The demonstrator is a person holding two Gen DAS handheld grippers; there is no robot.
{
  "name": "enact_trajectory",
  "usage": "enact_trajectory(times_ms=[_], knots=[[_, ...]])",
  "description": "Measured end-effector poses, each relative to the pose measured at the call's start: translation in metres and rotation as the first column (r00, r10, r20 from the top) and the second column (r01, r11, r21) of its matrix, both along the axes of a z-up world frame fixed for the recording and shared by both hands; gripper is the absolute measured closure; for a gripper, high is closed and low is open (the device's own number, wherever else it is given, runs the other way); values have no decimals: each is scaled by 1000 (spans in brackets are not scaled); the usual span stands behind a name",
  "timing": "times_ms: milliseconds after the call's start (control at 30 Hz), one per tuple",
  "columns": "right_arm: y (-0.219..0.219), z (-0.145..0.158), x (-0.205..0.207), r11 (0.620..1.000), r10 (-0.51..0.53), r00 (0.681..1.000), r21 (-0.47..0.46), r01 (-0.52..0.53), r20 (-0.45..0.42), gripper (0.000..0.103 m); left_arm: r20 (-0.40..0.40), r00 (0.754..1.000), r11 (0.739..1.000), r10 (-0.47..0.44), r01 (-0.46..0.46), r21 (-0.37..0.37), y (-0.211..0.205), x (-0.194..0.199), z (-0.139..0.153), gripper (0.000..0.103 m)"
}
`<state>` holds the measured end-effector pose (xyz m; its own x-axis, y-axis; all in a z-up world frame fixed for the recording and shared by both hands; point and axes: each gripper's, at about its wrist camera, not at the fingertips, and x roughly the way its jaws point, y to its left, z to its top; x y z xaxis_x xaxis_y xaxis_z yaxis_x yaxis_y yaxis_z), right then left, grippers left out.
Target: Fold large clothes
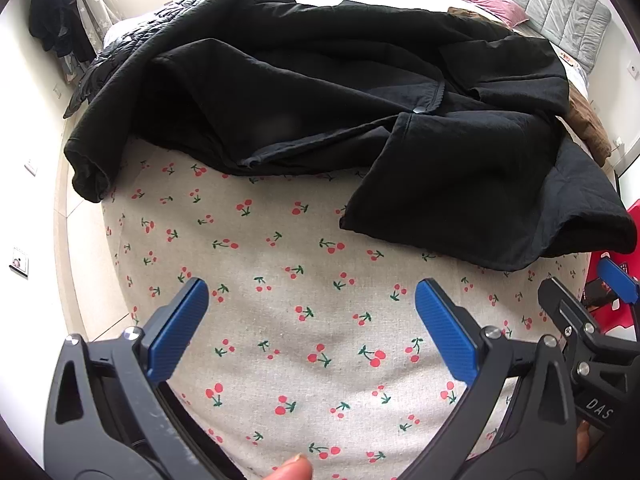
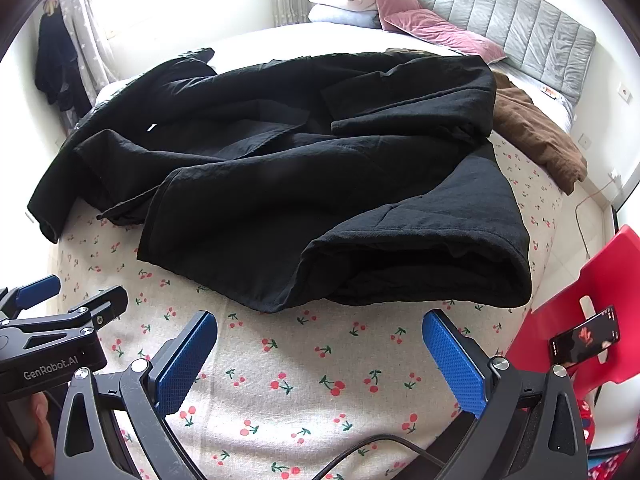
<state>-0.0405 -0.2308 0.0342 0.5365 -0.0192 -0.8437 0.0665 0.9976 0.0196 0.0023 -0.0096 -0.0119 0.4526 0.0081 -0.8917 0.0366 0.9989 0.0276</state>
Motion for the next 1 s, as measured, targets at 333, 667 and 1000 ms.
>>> enact_trajectory(times_ms=[333, 667, 1000], knots=[[1, 1, 0, 1000, 8, 1000, -4, -8, -1, 0, -1, 1000, 1000, 2, -2, 2, 2, -1, 0, 0], [3, 0, 1, 1000, 13, 1000, -9, -13, -3, 0, -4, 1000, 1000, 4, -4, 2, 4, -1, 0, 0], [4, -1, 1, 1000, 15, 1000, -13, -15, -5, 0, -4, 1000, 1000, 5, -5, 3, 5, -1, 0, 0]])
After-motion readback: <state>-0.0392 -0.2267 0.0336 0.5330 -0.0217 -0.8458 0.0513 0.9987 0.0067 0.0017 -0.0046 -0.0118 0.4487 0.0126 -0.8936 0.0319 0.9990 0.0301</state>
